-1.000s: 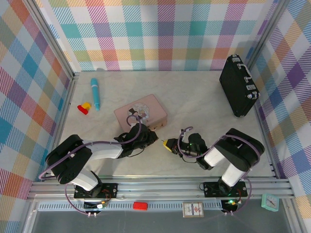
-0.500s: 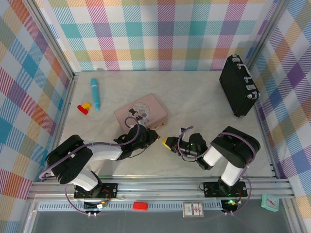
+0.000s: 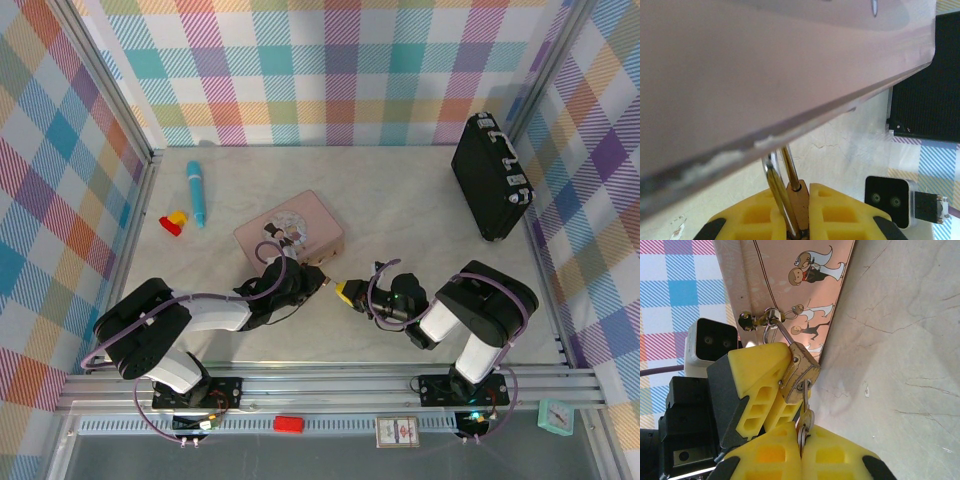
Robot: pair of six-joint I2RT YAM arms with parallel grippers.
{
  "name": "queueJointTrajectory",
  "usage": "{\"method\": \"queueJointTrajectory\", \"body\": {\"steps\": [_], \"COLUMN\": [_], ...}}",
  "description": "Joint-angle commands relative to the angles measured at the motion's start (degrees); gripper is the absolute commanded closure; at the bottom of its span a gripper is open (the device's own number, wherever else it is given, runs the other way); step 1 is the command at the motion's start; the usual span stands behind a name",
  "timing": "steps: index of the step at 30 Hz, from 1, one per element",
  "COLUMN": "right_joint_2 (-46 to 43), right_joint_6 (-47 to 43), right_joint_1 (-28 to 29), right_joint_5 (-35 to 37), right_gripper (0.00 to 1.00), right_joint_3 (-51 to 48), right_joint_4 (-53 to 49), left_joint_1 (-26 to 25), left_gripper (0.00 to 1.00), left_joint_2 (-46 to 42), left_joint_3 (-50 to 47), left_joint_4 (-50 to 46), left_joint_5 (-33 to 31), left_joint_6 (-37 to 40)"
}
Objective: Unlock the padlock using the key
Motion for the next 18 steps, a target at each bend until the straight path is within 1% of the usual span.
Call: {"method": "queueJointTrajectory", "body": {"steps": [1, 18], "right_joint_2": [-0.3, -0.8], "right_joint_6": [1.0, 2.1], "right_joint_1": [-0.2, -0.2], "right_joint_5": [-0.3, 0.1], "right_gripper": [1.0, 1.0], "right_joint_3": [0.9, 1.8], "right_joint_4": [3.2, 3.2], "left_joint_1": [-0.4, -2.0], "left_gripper": [1.0, 1.0], "left_joint_2": [-1.5, -1.9], "left_joint_3": [1.1, 1.1], "left_joint_4": [9.5, 13.1], "left_joint_5": [-1.2, -2.3], "left_joint_6": [-3.5, -6.3]}}
